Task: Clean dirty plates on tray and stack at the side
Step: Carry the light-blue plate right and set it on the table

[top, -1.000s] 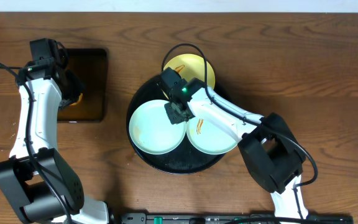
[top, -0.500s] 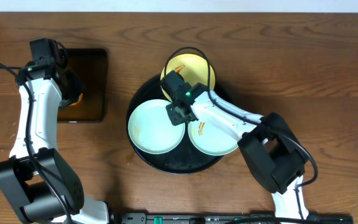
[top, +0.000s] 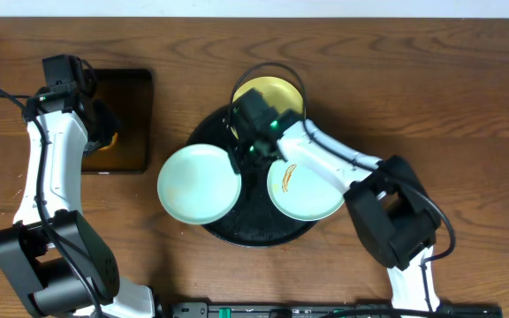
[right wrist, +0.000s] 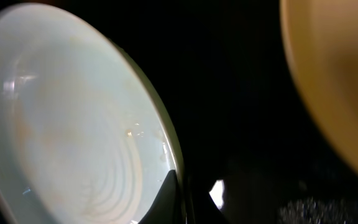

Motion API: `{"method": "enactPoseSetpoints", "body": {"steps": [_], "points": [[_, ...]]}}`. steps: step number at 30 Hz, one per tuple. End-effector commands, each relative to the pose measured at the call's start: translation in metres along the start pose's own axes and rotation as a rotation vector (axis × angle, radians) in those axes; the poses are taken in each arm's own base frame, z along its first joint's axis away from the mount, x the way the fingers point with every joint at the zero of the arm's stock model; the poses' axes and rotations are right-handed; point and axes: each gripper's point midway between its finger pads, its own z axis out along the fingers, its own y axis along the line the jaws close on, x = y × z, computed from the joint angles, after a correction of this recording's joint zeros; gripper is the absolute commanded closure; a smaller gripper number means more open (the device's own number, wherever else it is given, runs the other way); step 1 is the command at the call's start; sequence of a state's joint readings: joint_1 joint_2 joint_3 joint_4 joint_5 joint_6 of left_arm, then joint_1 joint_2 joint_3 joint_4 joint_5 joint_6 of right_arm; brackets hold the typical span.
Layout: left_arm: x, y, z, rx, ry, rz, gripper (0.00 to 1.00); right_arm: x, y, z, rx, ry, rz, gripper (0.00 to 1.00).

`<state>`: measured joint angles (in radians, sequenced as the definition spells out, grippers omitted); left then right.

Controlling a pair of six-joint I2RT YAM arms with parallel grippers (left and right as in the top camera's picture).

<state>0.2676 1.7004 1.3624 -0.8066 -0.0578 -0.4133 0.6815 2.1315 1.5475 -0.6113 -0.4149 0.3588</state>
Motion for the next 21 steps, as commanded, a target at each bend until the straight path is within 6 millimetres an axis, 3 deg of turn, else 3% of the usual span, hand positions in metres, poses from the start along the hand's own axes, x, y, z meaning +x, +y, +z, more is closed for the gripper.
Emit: {"method": "enactPoseSetpoints", "body": {"steps": [1, 12, 17, 21], "points": [[0.006, 0.006, 0.008, -0.02, 0.025, 0.015, 0.92, -0.019, 0.017, -0.021, -0.207, -0.005, 0.028, 0.99], [0.007, 0.006, 0.008, -0.022, 0.028, 0.015, 0.92, -0.055, 0.021, -0.092, -0.65, -0.07, 0.043, 0.99], [0.008, 0.007, 0.008, -0.024, 0.032, 0.016, 0.92, -0.079, -0.032, -0.134, -0.593, -0.188, 0.151, 0.99], [0.008, 0.007, 0.008, -0.024, 0.032, 0.016, 0.92, -0.086, -0.079, -0.185, -0.54, -0.294, 0.232, 0.99]]}}
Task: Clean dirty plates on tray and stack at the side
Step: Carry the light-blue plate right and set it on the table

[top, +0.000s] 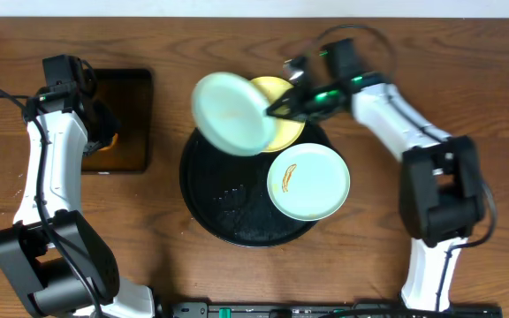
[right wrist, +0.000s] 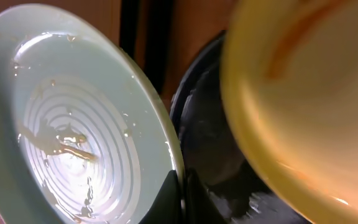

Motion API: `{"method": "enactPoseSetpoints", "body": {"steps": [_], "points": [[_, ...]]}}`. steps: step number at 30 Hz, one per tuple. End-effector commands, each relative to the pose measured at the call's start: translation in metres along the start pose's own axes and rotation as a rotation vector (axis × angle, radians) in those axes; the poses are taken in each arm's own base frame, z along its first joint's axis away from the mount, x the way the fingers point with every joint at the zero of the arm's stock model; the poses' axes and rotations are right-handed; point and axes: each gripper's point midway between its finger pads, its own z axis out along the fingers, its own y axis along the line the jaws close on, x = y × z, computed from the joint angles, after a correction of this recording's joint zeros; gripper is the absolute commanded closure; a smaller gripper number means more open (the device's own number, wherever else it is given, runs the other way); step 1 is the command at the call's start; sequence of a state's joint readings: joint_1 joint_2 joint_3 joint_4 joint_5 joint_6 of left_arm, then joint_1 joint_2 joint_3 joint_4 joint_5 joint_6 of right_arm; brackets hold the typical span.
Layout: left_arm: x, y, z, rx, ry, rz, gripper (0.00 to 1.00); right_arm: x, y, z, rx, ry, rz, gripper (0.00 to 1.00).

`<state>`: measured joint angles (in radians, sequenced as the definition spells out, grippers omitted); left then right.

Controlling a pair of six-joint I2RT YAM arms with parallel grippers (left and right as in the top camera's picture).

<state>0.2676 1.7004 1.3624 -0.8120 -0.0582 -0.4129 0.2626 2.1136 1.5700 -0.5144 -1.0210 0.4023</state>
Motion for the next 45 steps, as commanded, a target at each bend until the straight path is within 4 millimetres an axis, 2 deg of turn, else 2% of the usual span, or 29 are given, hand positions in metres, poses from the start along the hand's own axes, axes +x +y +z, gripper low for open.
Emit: {"method": "enactPoseSetpoints", "body": {"steps": [1, 3, 7, 10, 13, 15, 20, 23, 24, 26, 27, 30, 33, 35, 38, 42, 45], "points": [[0.007, 0.006, 0.008, -0.021, 0.027, 0.014, 0.92, -0.029, 0.022, -0.074, -0.025, -0.144, -0.018, 0.99], [0.007, 0.006, 0.008, -0.021, 0.027, 0.015, 0.92, -0.038, 0.008, -0.11, 0.011, -0.216, 0.025, 0.99], [0.007, 0.006, 0.008, -0.021, 0.027, 0.014, 0.92, -0.043, -0.047, -0.179, 0.148, -0.346, 0.158, 0.99], [0.007, 0.006, 0.008, -0.021, 0.027, 0.014, 0.92, -0.027, -0.102, -0.222, 0.343, -0.394, 0.27, 0.99], [0.007, 0.006, 0.008, -0.019, 0.028, 0.013, 0.92, 0.0, -0.156, -0.259, 0.595, -0.414, 0.399, 0.99], [0.007, 0.005, 0.008, -0.015, 0.029, 0.01, 0.92, 0.014, -0.179, -0.275, 0.705, -0.419, 0.456, 0.99], [0.007, 0.005, 0.008, -0.014, 0.03, 0.01, 0.92, 0.026, -0.198, -0.287, 0.808, -0.441, 0.532, 0.99], [0.007, 0.005, 0.008, -0.014, 0.03, 0.01, 0.92, 0.026, -0.197, -0.285, 0.816, -0.441, 0.535, 0.97], [0.007, 0.005, 0.008, -0.014, 0.03, 0.01, 0.92, 0.025, -0.196, -0.284, 0.815, -0.437, 0.531, 0.91], [0.007, 0.005, 0.008, -0.014, 0.03, 0.01, 0.92, 0.025, -0.194, -0.279, 0.815, -0.425, 0.525, 0.63], [0.007, 0.005, 0.008, -0.014, 0.03, 0.01, 0.92, 0.025, -0.193, -0.276, 0.814, -0.417, 0.522, 0.55], [0.007, 0.005, 0.008, -0.014, 0.03, 0.01, 0.92, 0.026, -0.189, -0.266, 0.813, -0.394, 0.512, 0.43], [0.007, 0.005, 0.008, -0.014, 0.03, 0.01, 0.92, 0.025, -0.181, -0.253, 0.802, -0.364, 0.492, 0.43], [0.007, 0.005, 0.008, -0.013, 0.029, 0.01, 0.92, 0.02, -0.167, -0.235, 0.746, -0.335, 0.453, 0.43], [0.006, 0.004, 0.008, -0.011, 0.025, 0.009, 0.92, 0.01, -0.14, -0.2, 0.665, -0.278, 0.356, 0.41], [0.006, 0.003, 0.008, -0.007, 0.026, 0.009, 0.92, 0.004, -0.113, -0.152, 0.658, -0.228, 0.264, 0.35], [0.007, 0.0, 0.008, 0.01, 0.035, 0.009, 0.92, 0.0, -0.104, -0.125, 0.73, -0.261, 0.288, 0.33]]}}
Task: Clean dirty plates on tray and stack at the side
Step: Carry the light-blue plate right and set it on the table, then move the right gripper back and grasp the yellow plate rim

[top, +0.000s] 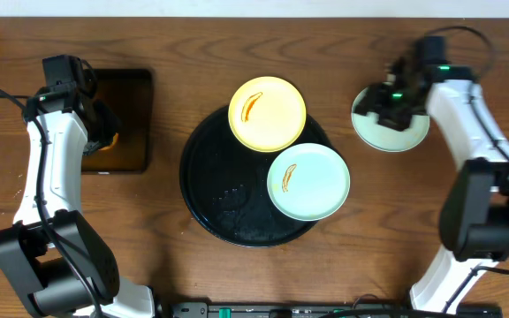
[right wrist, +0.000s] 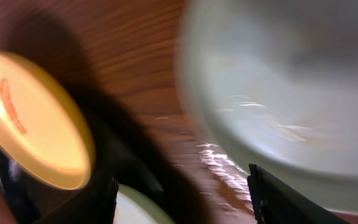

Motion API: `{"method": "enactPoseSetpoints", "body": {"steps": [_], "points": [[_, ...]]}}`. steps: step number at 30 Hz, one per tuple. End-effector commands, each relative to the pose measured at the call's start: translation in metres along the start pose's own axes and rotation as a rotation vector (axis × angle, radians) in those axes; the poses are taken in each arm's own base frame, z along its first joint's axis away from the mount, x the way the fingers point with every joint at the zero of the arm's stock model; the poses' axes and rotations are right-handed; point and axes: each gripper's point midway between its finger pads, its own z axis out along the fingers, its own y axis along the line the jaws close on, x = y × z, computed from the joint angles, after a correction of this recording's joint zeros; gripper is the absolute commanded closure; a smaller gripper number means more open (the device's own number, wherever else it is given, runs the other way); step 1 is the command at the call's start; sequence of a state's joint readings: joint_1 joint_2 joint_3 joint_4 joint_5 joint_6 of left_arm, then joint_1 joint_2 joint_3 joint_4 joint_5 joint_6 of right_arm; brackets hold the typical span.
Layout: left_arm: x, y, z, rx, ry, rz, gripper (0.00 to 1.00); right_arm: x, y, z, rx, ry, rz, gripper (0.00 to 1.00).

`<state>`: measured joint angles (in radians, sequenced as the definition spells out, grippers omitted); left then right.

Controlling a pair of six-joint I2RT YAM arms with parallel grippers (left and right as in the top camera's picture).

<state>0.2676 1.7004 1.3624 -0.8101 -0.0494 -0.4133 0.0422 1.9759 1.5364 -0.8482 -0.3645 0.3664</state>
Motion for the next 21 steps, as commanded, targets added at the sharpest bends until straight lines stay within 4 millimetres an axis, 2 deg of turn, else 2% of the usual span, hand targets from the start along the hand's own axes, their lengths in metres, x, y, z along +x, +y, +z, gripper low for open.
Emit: {"method": "enactPoseSetpoints", "body": {"steps": [1, 5, 8, 12, 21], "points": [[0.007, 0.002, 0.008, 0.001, 0.032, 0.009, 0.92, 0.005, 0.036, 0.009, 0.05, -0.049, 0.01, 0.33], [0.007, 0.002, 0.008, 0.001, 0.031, 0.009, 0.92, 0.018, 0.069, 0.027, 0.148, -0.133, -0.011, 0.33], [0.007, 0.002, 0.008, 0.001, 0.031, 0.009, 0.92, 0.029, 0.078, 0.038, 0.234, -0.183, 0.021, 0.36], [0.007, 0.002, 0.008, 0.001, 0.031, 0.009, 0.92, 0.042, 0.096, 0.055, 0.23, -0.196, 0.024, 0.4], [0.007, 0.002, 0.008, 0.001, 0.031, 0.009, 0.92, 0.053, 0.09, 0.082, 0.269, -0.17, 0.07, 0.43]]}}
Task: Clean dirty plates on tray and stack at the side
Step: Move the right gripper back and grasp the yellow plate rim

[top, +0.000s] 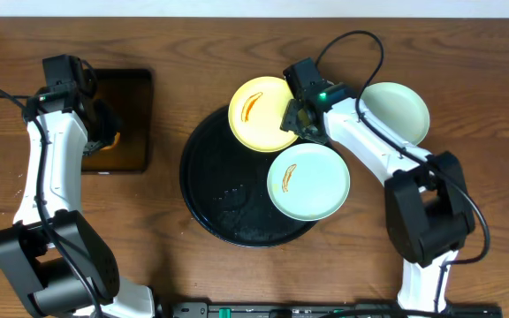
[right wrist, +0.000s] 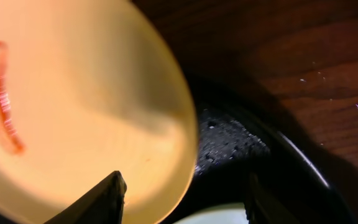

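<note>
A round black tray holds a yellow plate with a red smear at its back and a pale green plate with an orange smear at its right. A second pale green plate lies on the table to the tray's right. My right gripper is open at the yellow plate's right rim. In the right wrist view the yellow plate fills the left, and its edge lies between the spread fingers of the right gripper. My left gripper hovers over a dark rectangular tray; its jaws are hidden.
The dark rectangular tray sits at the far left with something yellow-orange by my left gripper. A black cable loops behind the right arm. A power strip runs along the front edge.
My right gripper was open at the pale green plate on the table at the right. It is now back over the tray at the yellow plate's right rim. The left arm has not moved.
My right gripper was shut on the rim of a pale green plate at the tray's left. Then it held that plate tilted in the air over the tray's back. Then the plate lay on the table at the right, released. Now the gripper is open at the yellow plate.
</note>
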Motion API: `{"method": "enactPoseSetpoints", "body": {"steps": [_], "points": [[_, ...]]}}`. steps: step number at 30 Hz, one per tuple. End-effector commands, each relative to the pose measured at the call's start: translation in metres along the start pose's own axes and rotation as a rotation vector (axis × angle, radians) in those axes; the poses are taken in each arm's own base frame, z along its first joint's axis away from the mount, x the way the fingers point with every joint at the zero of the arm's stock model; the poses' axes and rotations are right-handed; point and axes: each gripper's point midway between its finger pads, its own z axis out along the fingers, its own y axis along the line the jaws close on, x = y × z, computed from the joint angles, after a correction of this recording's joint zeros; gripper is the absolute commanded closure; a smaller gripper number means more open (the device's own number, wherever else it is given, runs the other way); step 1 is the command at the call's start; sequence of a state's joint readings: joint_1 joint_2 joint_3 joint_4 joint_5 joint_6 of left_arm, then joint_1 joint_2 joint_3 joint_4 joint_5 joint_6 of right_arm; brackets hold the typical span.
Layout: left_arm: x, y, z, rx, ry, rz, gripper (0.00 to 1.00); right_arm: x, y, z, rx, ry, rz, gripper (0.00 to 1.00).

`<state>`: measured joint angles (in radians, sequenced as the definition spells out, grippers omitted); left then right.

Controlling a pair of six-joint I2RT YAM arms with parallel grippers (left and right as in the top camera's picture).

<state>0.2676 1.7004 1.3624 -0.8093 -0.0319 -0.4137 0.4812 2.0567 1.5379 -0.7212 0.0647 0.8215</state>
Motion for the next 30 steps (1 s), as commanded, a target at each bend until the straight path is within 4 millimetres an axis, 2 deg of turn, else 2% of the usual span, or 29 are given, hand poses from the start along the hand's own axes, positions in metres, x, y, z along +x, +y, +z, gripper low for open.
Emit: {"method": "enactPoseSetpoints", "body": {"steps": [1, 6, 10, 13, 16, 21, 25, 30], "points": [[0.006, 0.005, 0.008, -0.015, 0.024, 0.01, 0.92, -0.003, 0.001, 0.012, 0.018, -0.019, 0.04, 0.43], [0.006, 0.005, 0.008, -0.015, 0.024, 0.01, 0.92, 0.003, 0.012, 0.024, -0.016, -0.002, 0.03, 0.45], [0.006, 0.005, 0.008, -0.015, 0.024, 0.01, 0.92, 0.007, 0.015, 0.033, -0.021, 0.009, 0.025, 0.5], [0.006, 0.005, 0.008, -0.015, 0.024, 0.01, 0.92, 0.01, 0.019, 0.038, -0.038, 0.023, 0.009, 0.59], [0.006, 0.005, 0.008, -0.015, 0.024, 0.01, 0.92, 0.013, 0.033, 0.039, -0.096, 0.033, -0.038, 0.66], [0.006, 0.005, 0.008, -0.015, 0.024, 0.01, 0.92, 0.018, 0.053, 0.036, -0.17, 0.034, -0.116, 0.84], [0.006, 0.005, 0.008, -0.015, 0.024, 0.01, 0.92, 0.028, 0.062, 0.035, -0.179, 0.039, -0.151, 0.98], [0.006, 0.005, 0.008, -0.015, 0.024, 0.01, 0.92, 0.05, 0.07, 0.033, -0.173, 0.066, -0.216, 0.99]]}}
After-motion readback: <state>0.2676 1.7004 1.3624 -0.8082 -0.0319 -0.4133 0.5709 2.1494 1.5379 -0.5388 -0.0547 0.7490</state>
